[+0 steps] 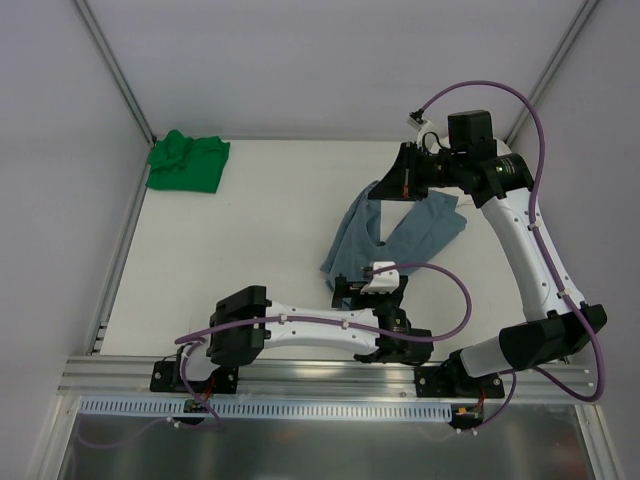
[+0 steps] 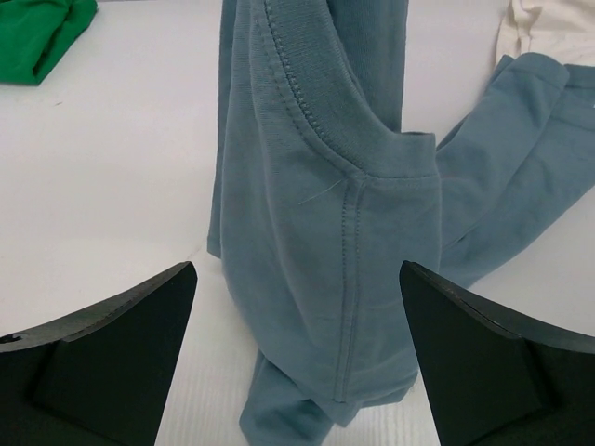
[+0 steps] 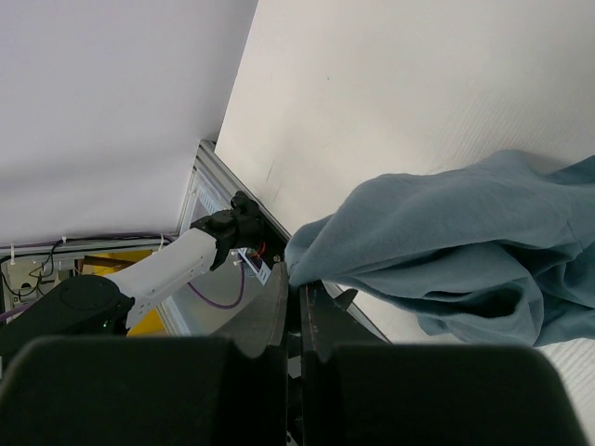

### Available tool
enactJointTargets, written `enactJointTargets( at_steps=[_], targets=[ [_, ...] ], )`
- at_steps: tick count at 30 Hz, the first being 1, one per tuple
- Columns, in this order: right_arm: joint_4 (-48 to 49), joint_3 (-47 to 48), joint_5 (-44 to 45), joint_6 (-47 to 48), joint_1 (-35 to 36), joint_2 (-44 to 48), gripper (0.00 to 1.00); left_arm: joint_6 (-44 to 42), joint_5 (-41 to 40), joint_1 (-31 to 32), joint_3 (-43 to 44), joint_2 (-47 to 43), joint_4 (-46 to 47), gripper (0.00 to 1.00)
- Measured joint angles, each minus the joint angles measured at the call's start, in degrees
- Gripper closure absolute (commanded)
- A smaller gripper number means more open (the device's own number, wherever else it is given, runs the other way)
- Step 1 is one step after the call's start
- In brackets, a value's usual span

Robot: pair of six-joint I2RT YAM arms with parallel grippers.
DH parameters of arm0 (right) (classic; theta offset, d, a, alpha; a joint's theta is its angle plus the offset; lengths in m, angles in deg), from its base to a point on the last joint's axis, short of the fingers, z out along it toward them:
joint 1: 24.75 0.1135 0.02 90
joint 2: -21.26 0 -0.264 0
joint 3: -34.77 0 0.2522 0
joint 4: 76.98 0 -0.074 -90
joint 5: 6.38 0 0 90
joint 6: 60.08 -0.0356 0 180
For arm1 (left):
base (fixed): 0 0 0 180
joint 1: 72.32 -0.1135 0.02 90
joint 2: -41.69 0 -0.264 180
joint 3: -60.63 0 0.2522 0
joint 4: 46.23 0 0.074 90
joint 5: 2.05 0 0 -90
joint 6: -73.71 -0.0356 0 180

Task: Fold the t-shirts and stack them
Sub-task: Flatten out the tshirt

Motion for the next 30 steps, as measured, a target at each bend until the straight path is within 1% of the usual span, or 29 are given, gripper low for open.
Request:
enactJointTargets(
  at_steps=[6,11,16,19,21,23,25,27,28,30],
  targets=[
    [0.0,0.0,0.0,0.0,0.0,0.0,0.99,6.1,-1.8,-0.5,-1.9,0.0,-0.2,0.11],
    [-0.5,0.0,0.0,0.0,0.0,0.0,0.99,10.6,-1.9,-1.0,-4.5,0.0,-0.5,0.11],
    [-0.6,0.0,0.0,0.2,0.0,0.0,0.99,11.5,-1.4,-0.9,-5.6,0.0,-0.7,0.10],
    [-0.6,0.0,0.0,0.2,0.0,0.0,0.99,9.9,0.0,-0.9,-4.9,0.2,-0.9,0.09],
    [-0.6,0.0,0.0,0.1,0.0,0.0,0.99,5.0,1.1,-0.8,-3.0,0.5,-0.6,0.08],
    [-0.5,0.0,0.0,0.1,0.0,0.0,0.99,-5.0,2.4,-0.5,-2.1,0.2,2.8,0.07],
    [-0.6,0.0,0.0,0.2,0.0,0.0,0.99,-20.3,5.4,-0.3,-4.2,-1.2,15.6,0.08],
    [-0.6,0.0,-0.1,0.2,0.0,0.0,1.00,-33.7,8.3,-0.3,-10.3,-4.4,29.5,0.08],
    [-0.6,0.0,-0.1,0.2,0.0,0.0,0.99,-38.6,10.1,-0.5,-12.7,-5.6,34.5,0.08],
    [-0.9,0.0,-0.1,0.4,0.0,0.0,0.99,-46.6,12.3,-0.9,-14.0,-6.3,41.4,0.07]
  ],
)
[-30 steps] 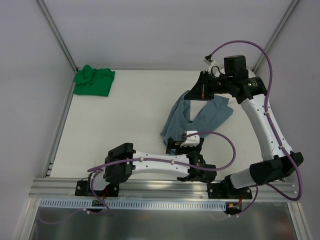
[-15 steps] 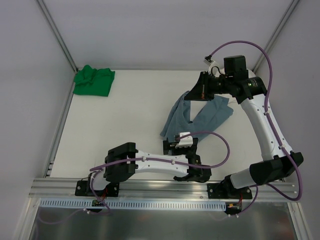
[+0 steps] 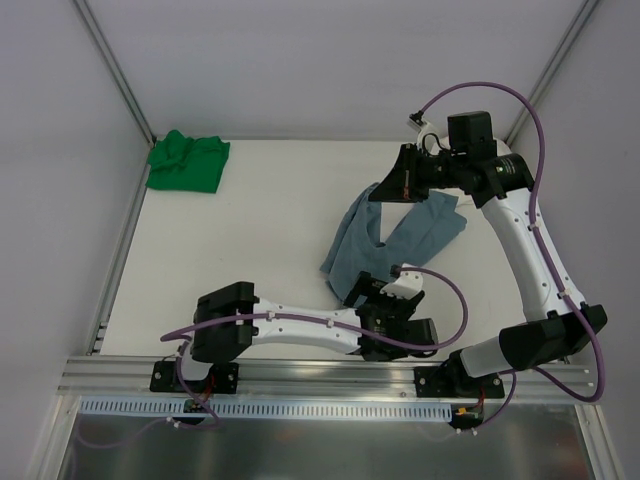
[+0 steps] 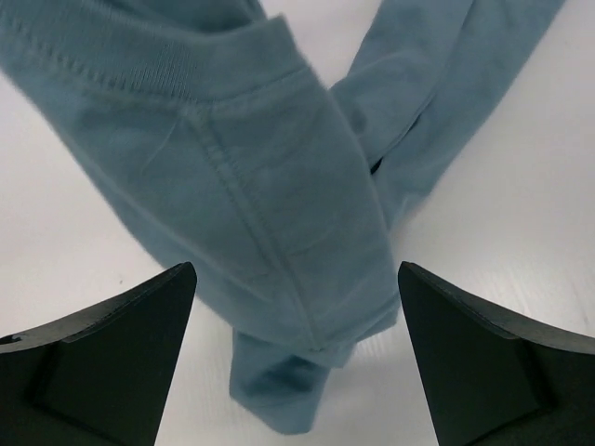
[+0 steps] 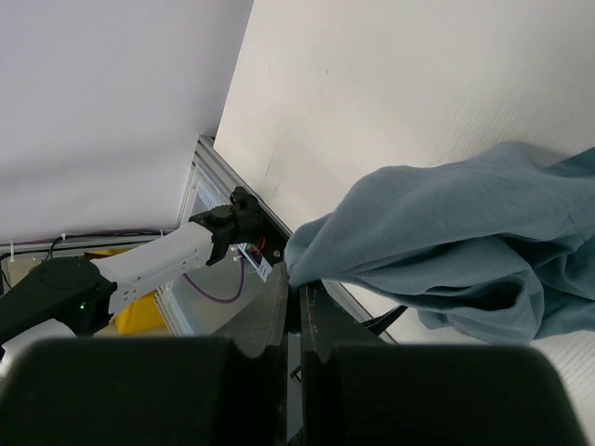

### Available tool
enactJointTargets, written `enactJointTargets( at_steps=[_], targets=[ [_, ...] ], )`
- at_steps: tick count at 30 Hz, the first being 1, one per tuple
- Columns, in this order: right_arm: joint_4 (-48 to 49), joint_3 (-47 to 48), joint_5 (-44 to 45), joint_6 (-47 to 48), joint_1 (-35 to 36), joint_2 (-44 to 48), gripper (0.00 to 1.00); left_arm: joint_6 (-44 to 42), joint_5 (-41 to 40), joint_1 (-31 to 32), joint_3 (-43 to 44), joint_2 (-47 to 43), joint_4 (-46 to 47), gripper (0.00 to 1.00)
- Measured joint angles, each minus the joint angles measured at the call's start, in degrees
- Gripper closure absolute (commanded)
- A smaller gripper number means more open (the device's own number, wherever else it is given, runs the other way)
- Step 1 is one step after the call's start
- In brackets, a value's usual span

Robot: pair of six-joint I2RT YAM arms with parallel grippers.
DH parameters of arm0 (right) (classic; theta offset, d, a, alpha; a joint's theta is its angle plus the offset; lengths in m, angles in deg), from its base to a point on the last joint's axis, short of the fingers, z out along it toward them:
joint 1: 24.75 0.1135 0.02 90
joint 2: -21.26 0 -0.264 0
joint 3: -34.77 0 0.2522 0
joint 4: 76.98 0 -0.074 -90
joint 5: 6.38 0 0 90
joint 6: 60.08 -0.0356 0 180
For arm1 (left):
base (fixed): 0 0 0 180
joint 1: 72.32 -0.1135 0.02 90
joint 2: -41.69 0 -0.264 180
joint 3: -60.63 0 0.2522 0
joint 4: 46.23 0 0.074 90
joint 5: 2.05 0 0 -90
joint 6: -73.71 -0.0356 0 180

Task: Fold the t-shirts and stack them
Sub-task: Flatten out the tshirt

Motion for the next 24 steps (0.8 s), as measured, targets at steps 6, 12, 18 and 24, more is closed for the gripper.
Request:
enactJointTargets(
  at_steps=[6,12,18,24],
  targets=[
    [-0.8,0.0,0.0,0.2,-0.4,0.5,0.99,-11.0,4.7,-4.7,-1.3,-0.8,12.8,0.08],
    [-1.1,0.0,0.0,0.3,-0.7,1.0,0.99,-13.7,8.0,-10.5,-6.2,-2.4,16.9,0.14],
    [-1.2,0.0,0.0,0.4,-0.8,1.0,1.00,-15.3,9.6,-11.5,-6.5,-2.4,20.6,1.00],
    [-1.2,0.0,0.0,0.5,-1.3,1.0,0.99,-16.8,8.1,-9.8,-8.2,-4.4,21.4,1.00]
  ],
)
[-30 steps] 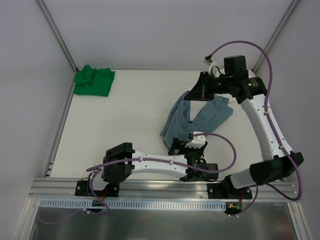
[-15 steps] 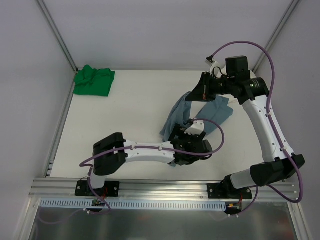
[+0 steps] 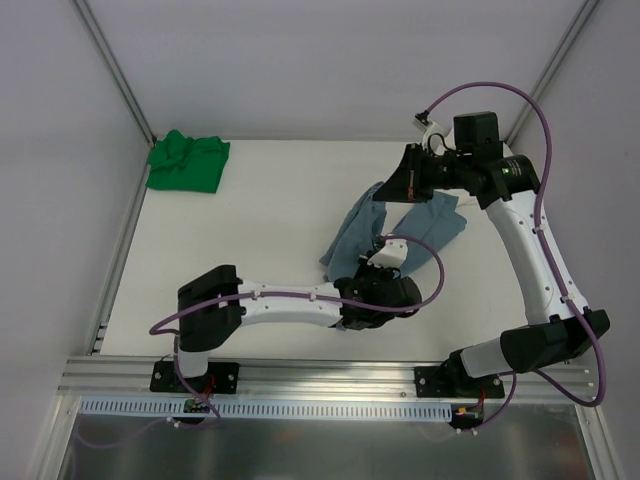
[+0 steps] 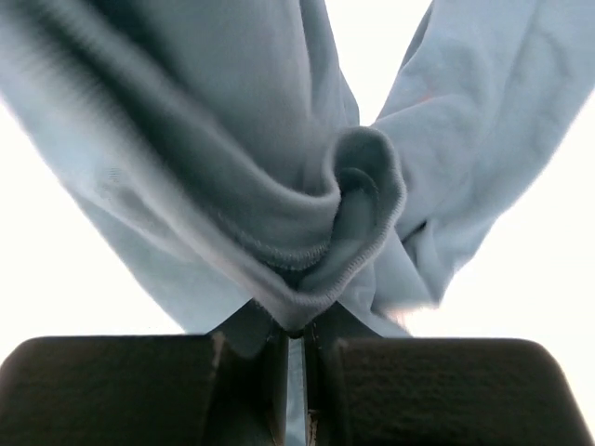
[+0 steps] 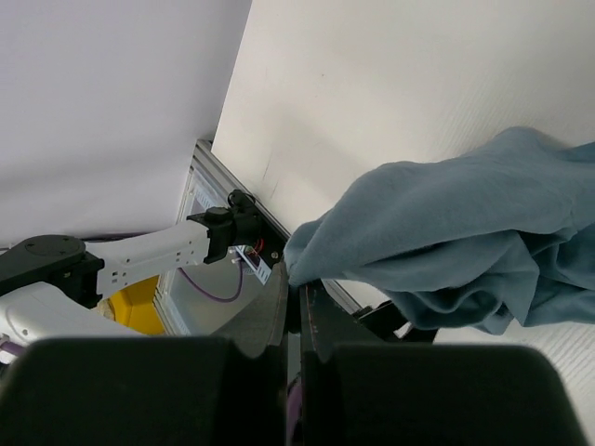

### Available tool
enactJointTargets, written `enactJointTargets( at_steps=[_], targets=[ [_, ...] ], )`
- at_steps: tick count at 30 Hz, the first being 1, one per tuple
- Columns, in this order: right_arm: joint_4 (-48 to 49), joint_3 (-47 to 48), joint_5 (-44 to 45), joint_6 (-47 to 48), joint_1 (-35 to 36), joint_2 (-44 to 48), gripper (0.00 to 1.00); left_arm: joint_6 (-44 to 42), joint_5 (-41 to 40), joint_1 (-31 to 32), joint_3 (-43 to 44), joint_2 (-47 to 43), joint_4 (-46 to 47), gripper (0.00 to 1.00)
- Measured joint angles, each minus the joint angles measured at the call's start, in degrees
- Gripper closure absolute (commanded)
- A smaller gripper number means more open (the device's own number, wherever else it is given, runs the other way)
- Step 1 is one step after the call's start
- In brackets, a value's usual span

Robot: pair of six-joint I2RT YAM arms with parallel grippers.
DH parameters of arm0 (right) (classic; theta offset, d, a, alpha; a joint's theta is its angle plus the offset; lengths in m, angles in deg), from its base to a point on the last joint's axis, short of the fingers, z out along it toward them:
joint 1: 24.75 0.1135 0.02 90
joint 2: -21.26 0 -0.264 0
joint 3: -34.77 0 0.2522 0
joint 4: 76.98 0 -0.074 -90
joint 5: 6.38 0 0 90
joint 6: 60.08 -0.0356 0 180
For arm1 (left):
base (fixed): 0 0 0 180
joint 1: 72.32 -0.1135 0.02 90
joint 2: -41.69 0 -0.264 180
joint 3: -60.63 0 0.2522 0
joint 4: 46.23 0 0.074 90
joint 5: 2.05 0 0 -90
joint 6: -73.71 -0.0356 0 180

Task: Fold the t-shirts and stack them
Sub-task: Flatten out the tshirt

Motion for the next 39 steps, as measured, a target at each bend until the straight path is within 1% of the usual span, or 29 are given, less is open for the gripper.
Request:
enactJointTargets(
  at_steps=[4,9,12,15,18,19,22,24,26,28,29,31,35,39],
  targets=[
    [-0.4,0.2,1.5,0.7,-0.6,0.0,1.00,-0.4,-2.6,3.7,-1.2,-6.1,-2.8,1.00],
    [-3.1,2.4,7.5,2.5,-1.4,0.0,0.99,0.3,-7.6,14.3,-1.3,-20.3,-9.6,1.00],
    [-4.3,2.6,10.8,2.9,-1.7,0.0,0.99,4.4,-10.7,21.3,0.5,-27.4,-18.8,1.00],
    [-6.1,2.3,12.0,2.8,-1.9,0.3,1.00,11.8,-13.6,24.6,4.2,-30.8,-32.1,1.00],
    [-6.6,1.4,13.9,2.5,-2.7,2.1,1.00,21.2,-15.6,24.5,7.5,-31.6,-45.7,1.00],
    [-6.6,1.4,14.8,2.4,-3.3,2.9,0.99,23.3,-16.3,24.5,7.9,-31.9,-48.6,1.00],
    [-7.0,2.1,17.8,2.3,-5.1,5.9,0.99,25.5,-18.3,24.4,8.0,-33.6,-54.6,1.00],
    [-7.5,3.5,19.3,2.3,-5.4,7.7,0.99,24.0,-19.0,24.4,8.0,-36.1,-56.2,1.00],
    [-8.3,5.7,20.8,2.3,-5.4,9.6,0.99,19.1,-19.2,23.5,7.7,-40.5,-56.5,1.00],
    [-8.7,7.6,21.1,2.0,-5.3,11.9,0.99,16.3,-19.1,20.8,7.7,-45.4,-55.9,1.00],
    [-8.6,8.2,20.8,1.6,-5.2,13.2,1.00,16.4,-18.6,19.0,8.2,-47.5,-55.8,1.00],
    [-8.5,8.5,20.4,1.1,-4.7,15.1,0.99,17.2,-17.6,17.7,9.9,-50.0,-55.0,1.00],
    [-6.9,6.0,20.4,0.2,-4.6,18.0,0.99,18.1,-16.0,17.7,11.0,-50.9,-54.0,1.00],
    [-5.7,0.0,21.1,-0.5,-4.7,19.4,1.00,17.3,-15.9,17.2,12.0,-48.2,-55.6,1.00]
  ],
)
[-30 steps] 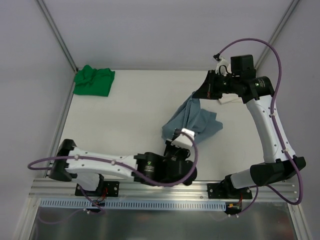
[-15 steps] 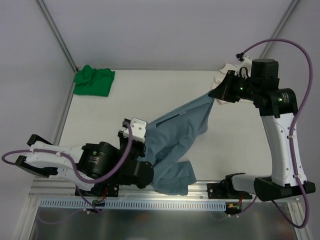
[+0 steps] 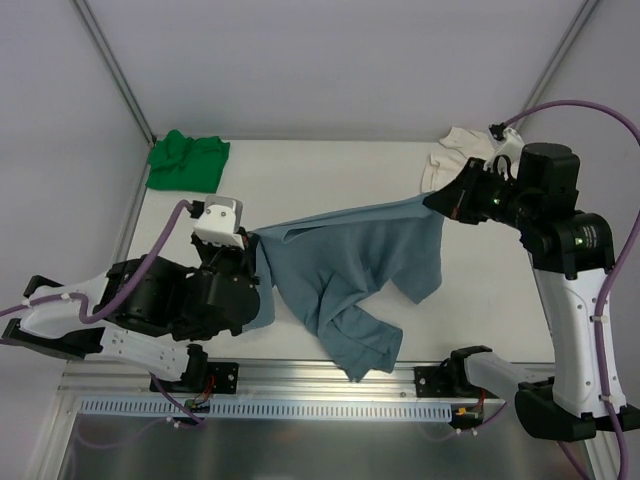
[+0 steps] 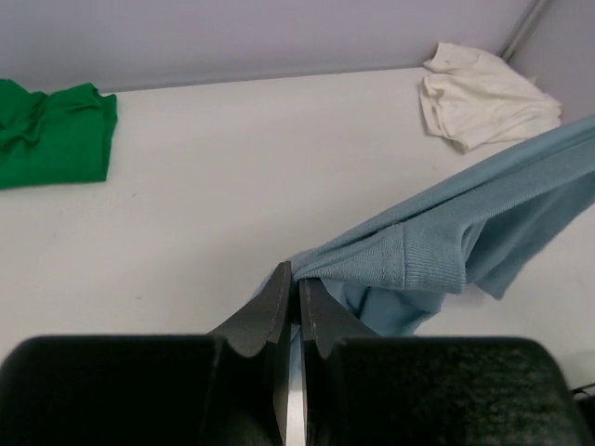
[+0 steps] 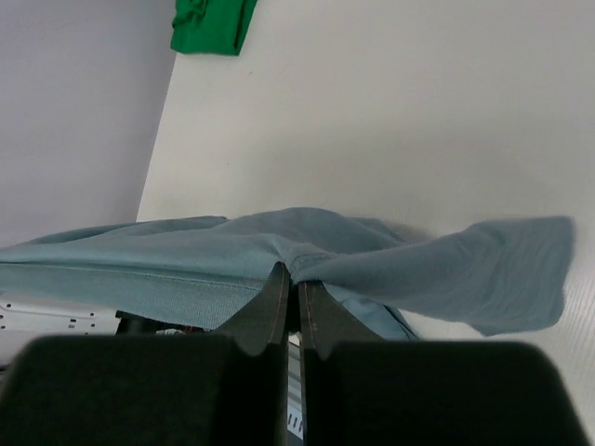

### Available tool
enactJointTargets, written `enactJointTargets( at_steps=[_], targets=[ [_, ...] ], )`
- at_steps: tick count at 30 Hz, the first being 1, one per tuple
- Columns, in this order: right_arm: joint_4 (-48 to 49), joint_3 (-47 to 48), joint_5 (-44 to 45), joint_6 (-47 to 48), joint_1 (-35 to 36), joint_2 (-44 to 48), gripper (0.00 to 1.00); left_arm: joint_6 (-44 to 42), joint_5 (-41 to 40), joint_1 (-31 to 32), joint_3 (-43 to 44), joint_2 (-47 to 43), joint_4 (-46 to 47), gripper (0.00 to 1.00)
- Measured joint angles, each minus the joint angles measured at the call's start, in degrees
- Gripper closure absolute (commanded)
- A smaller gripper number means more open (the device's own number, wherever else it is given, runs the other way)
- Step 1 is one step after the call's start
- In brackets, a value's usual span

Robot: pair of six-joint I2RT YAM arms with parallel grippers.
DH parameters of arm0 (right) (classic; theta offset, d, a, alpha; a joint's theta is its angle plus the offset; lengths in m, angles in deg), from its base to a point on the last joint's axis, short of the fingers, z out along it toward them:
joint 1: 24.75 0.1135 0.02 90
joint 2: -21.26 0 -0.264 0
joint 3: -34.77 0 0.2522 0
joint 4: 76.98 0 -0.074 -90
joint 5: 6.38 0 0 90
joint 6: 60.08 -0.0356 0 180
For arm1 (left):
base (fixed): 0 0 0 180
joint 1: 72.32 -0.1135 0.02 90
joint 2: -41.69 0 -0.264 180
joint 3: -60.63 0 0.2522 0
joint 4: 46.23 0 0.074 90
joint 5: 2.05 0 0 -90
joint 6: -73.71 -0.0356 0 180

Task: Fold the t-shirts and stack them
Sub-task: Flatten out the tshirt

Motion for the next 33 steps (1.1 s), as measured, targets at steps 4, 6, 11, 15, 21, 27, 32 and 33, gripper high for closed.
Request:
enactJointTargets(
  at_steps=[4,6,11,15,21,27,32,33],
  targets=[
    [-0.3,-1.2,0.0,0.2,-0.8,0.1,0.99,-2.3,-0.3,-1.1,4.0,4.1,-1.5,1.00],
    [-1.0,0.5,-0.9,0.7,-1.1,0.3,0.99,-2.8,-0.4,-1.6,6.1,4.9,-2.1,1.00],
    [-2.0,11.2,-4.8,2.1,-1.3,-0.4,0.99,-3.5,-0.5,-1.8,11.0,4.4,-2.6,1.00],
    [-1.7,16.7,-8.9,2.4,-1.3,-0.5,0.99,-3.7,-0.5,-1.8,12.6,3.6,-2.6,1.00],
    [-1.7,15.0,-10.6,2.4,-1.4,0.1,0.99,-6.6,-0.3,-1.7,14.9,3.2,-2.5,1.00],
    [-0.3,8.4,-10.9,2.3,-1.4,0.6,0.99,-25.5,1.1,-1.7,9.2,-1.4,11.6,1.00],
    [0.3,5.9,-12.2,2.1,-1.4,1.1,0.99,-42.3,9.2,-1.7,-9.2,-15.6,33.8,1.00],
    [0.5,5.8,-12.9,1.9,-1.4,1.1,0.99,-45.9,10.9,-1.6,-12.7,-18.8,37.6,1.00]
  ],
)
